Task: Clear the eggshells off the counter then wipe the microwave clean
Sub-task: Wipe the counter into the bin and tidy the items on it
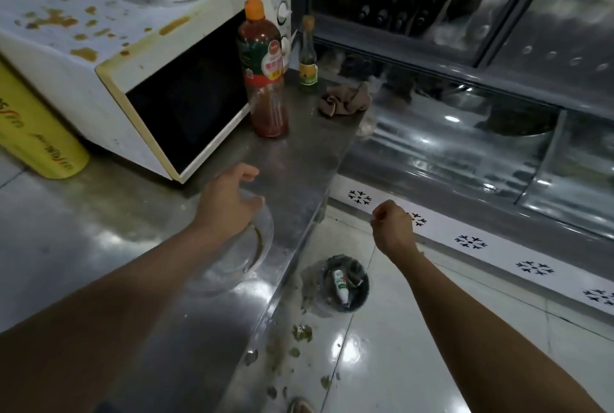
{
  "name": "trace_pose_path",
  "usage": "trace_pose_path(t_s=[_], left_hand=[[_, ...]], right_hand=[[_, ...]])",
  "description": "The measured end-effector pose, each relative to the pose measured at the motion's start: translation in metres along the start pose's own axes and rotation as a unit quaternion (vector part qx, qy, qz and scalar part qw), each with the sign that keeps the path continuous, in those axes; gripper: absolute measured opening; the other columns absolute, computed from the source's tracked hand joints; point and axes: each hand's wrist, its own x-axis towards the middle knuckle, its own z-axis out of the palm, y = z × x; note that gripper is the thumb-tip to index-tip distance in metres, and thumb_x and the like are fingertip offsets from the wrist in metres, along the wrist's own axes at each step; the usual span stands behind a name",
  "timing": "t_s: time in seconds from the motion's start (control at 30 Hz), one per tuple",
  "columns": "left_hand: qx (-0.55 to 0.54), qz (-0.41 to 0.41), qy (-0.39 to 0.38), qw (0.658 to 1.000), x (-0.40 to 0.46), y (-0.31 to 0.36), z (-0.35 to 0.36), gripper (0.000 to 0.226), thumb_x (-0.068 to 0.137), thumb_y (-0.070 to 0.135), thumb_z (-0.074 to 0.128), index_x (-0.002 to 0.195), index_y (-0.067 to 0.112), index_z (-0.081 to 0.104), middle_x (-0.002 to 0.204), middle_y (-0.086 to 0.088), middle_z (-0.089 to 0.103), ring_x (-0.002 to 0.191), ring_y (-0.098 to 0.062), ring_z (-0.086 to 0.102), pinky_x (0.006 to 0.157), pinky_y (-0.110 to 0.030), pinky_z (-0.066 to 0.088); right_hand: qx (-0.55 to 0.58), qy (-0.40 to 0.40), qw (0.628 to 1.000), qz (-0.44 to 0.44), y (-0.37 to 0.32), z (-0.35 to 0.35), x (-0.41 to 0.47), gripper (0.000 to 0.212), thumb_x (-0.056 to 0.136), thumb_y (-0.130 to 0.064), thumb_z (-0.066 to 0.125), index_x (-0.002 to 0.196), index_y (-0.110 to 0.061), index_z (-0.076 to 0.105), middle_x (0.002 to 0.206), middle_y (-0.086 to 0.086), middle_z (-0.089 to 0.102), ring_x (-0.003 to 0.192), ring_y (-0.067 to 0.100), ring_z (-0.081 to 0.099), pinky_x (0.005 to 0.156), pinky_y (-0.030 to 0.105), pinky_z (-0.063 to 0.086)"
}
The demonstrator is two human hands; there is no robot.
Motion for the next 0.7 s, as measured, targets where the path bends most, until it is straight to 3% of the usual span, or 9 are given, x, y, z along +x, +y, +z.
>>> trace_pose_path(t_s=[0.1, 0.27, 0.4, 0.7], left_hand=[[-0.001, -0.011, 0.001, 1.0, -0.001, 0.002, 0.003, 0.042, 0.077, 0.01, 0.072, 0.117, 0.017, 0.059, 0.115, 0.002, 0.063, 0.108, -0.014, 0.056, 0.086, -0.016, 0.035], [-0.011, -0.017, 0.003, 1.0, -0.002, 0.002, -0.004, 0.044, 0.077, 0.01, 0.071, 0.119, 0.017, 0.058, 0.117, 0.002, 0.062, 0.111, -0.014, 0.056, 0.087, -0.016, 0.035], [0.001, -0.036, 0.001, 0.999, -0.004, -0.01, -0.023, 0.05, 0.076, 0.009, 0.071, 0.123, 0.015, 0.056, 0.12, -0.002, 0.062, 0.111, -0.02, 0.057, 0.091, -0.027, 0.042], [0.043, -0.154, -0.029, 0.987, -0.019, -0.077, -0.06, 0.056, 0.081, 0.015, 0.069, 0.132, 0.013, 0.045, 0.126, -0.01, 0.058, 0.115, -0.03, 0.054, 0.094, -0.033, 0.042]], right_hand=[[-0.015, -0.018, 1.0, -0.007, 0.004, 0.001, 0.002, 0.012, 0.086, 0.001, 0.051, 0.087, 0.0, 0.062, 0.099, 0.021, 0.064, 0.088, 0.033, 0.06, 0.071, 0.032, 0.044], [-0.026, -0.032, 0.998, -0.041, -0.009, -0.001, -0.002, 0.016, 0.09, -0.011, 0.054, 0.093, 0.001, 0.064, 0.102, 0.02, 0.064, 0.091, 0.033, 0.06, 0.079, 0.035, 0.047], [-0.005, -0.049, 0.996, -0.079, -0.038, -0.001, -0.01, 0.017, 0.088, -0.014, 0.059, 0.096, 0.0, 0.064, 0.103, 0.017, 0.064, 0.096, 0.029, 0.058, 0.081, 0.033, 0.046], [0.026, -0.111, 0.985, -0.132, -0.12, 0.028, -0.035, 0.025, 0.088, -0.024, 0.06, 0.108, -0.009, 0.061, 0.114, 0.009, 0.064, 0.098, 0.022, 0.061, 0.075, 0.02, 0.036]])
